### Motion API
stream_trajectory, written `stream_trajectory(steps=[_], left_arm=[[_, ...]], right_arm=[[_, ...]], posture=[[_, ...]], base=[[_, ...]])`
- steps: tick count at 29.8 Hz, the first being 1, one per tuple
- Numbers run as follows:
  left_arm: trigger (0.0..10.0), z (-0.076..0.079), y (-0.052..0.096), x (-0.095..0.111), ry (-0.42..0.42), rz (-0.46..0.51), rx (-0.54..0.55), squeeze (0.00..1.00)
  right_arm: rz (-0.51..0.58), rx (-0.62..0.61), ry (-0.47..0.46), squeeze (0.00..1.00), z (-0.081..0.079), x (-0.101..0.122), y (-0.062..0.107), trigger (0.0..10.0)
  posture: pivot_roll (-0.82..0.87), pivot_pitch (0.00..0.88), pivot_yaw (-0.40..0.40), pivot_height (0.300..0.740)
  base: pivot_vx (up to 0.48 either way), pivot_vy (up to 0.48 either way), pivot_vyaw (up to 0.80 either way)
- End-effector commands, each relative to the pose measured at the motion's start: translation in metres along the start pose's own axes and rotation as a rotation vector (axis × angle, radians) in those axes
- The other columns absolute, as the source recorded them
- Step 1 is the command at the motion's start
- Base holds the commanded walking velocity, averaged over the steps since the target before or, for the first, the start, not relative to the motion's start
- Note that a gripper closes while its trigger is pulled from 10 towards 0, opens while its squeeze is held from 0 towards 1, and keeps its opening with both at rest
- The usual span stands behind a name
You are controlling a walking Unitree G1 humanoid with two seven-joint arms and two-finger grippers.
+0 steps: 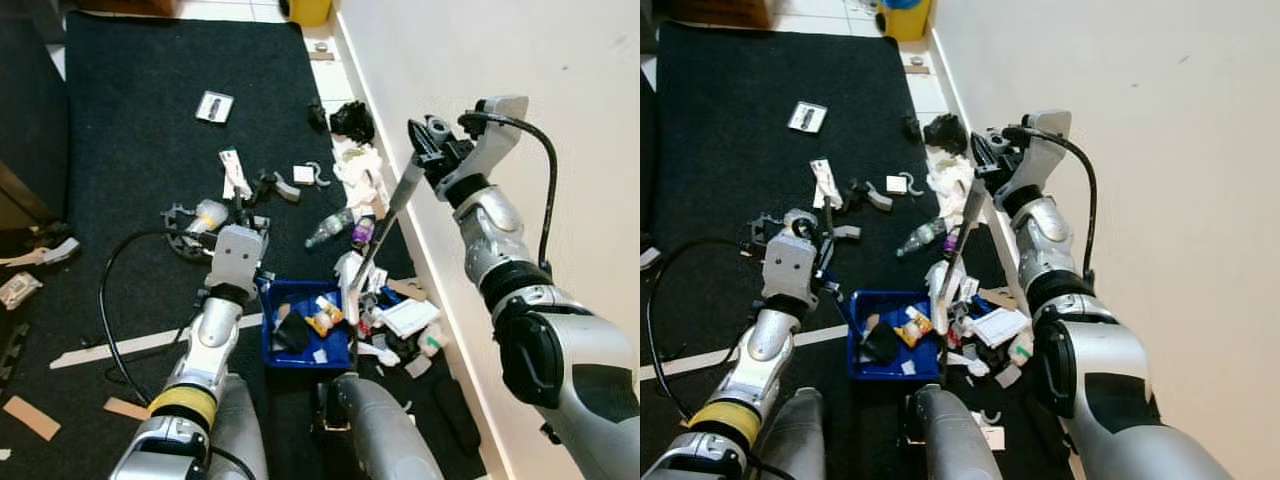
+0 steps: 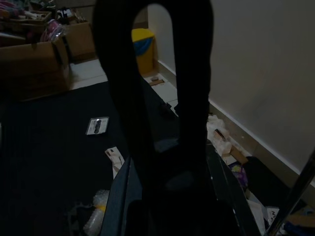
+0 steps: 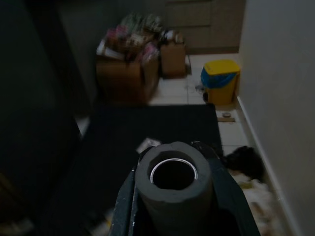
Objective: Sweep floor
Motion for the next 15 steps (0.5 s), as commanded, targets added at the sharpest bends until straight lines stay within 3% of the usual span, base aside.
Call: stream_trajectory(steps=[1, 5, 10, 12, 15], left_arm=[[10.0, -0.019, 0.016, -0.038, -0.107, -0.187, 0.053, 0.0], [10.0, -0.017, 0.012, -0.037, -0.105, -0.186, 0.054, 0.0], [10.0, -0.024, 0.006, -0.035, -0.101, -0.198, 0.088, 0.0], [10.0, -0.026, 0.005, -0.035, -0.099, -0.198, 0.094, 0.0], [10.0, -0.033, 0.004, -0.032, -0.094, -0.183, 0.108, 0.0]], right_arm=[[0.039, -0.015, -0.203, 0.0, -0.009, 0.001, -0.007, 10.0], [0.063, -0.01, -0.247, 0.0, -0.015, 0.007, -0.014, 10.0], [0.14, -0.027, -0.342, 0.0, -0.013, 0.04, -0.031, 10.0], [0.15, -0.02, -0.339, 0.0, -0.012, 0.045, -0.033, 10.0], [0.132, 0.017, -0.256, 0.0, -0.01, 0.054, -0.034, 10.0]], posture=[[0.05, 0.156, -0.226, 0.74], [0.05, 0.153, -0.222, 0.74], [0.06, 0.138, -0.216, 0.74], [0.06, 0.135, -0.214, 0.74], [0.07, 0.125, -0.21, 0.74]], base=[[0.0, 0.0, 0.0], [0.0, 0.0, 0.0], [0.0, 0.0, 0.0], [0.0, 0.0, 0.0], [0.0, 0.0, 0.0]])
Point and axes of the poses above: a point about 5 cm out from each wrist's last joint towards the gripper, its own y axis pointing back from the gripper into the wrist, its own x axis along the axis of the wrist's last joint, z = x × y, the point moved 4 cm from there along -y, pointing out of the wrist towards the gripper, and after that the axes turned 3 degrees about y, right-handed, at the moved point
